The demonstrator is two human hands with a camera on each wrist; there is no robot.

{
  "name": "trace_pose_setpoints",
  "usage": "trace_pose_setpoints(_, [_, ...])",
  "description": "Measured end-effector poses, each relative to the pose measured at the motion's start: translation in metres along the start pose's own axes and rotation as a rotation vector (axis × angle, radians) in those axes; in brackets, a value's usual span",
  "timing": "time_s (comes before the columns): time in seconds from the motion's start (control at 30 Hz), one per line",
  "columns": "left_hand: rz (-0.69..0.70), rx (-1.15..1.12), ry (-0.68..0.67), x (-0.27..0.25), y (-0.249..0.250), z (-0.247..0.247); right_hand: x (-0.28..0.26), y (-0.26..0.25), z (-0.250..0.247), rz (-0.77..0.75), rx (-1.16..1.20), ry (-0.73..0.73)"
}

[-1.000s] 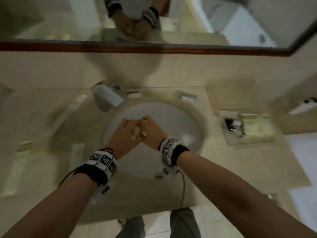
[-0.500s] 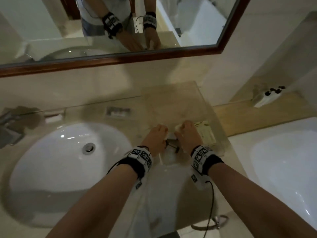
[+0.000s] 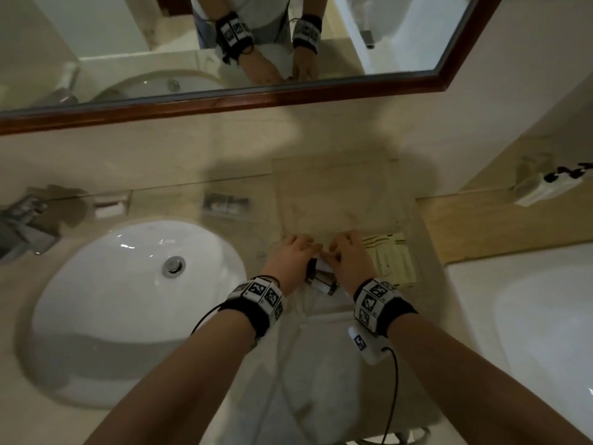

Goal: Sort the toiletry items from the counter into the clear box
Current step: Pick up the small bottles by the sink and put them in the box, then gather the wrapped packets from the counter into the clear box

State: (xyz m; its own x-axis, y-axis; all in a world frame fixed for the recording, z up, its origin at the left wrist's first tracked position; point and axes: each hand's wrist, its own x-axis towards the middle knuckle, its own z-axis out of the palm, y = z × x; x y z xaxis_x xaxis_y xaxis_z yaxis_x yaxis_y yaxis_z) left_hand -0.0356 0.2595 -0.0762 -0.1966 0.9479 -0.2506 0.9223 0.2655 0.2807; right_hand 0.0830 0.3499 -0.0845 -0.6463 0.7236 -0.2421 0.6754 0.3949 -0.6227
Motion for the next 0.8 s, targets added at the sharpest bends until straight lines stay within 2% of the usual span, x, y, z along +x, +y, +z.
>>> trace_pose_setpoints(0.13, [-0.045, 0.049, -0.034, 0.002, 0.002, -0.005, -0.006, -0.003, -0.002, -0.055, -0.108, -0.045])
trace_pose_setpoints(0.27, [-0.077, -0.015, -0.004, -0.002, 0.001, -0.008, -0.008, -0.010, -0.005, -0.098, -0.166, -0.040])
trace_pose_setpoints(0.33, [-0.081, -0.064, 0.033, -0.010, -0.003, -0.012, -0.007, -0.020, -0.003, -0.177, -0.211, -0.030])
trace_pose_setpoints(0.47, [-0.173, -0.222, 0.205, -0.037, -0.023, -0.037, -0.011, -0.066, 0.008, -0.266, -0.089, 0.054])
trace_pose_setpoints(0.57, [-0.339, -0.415, 0.305, -0.068, -0.054, -0.059, -0.012, -0.111, 0.031, -0.322, -0.051, 0.040])
trace_pose_setpoints(0.63, [-0.399, -0.472, 0.332, -0.096, -0.083, -0.066, -0.002, -0.138, 0.048, -0.331, -0.082, 0.033])
trace_pose_setpoints(0.7, [-0.428, -0.477, 0.336, -0.127, -0.120, -0.065, 0.019, -0.159, 0.064, -0.303, -0.165, 0.021])
trace_pose_setpoints(0.8, [-0.516, -0.489, 0.329, -0.170, -0.181, -0.063, 0.058, -0.174, 0.084, -0.161, -0.360, -0.043])
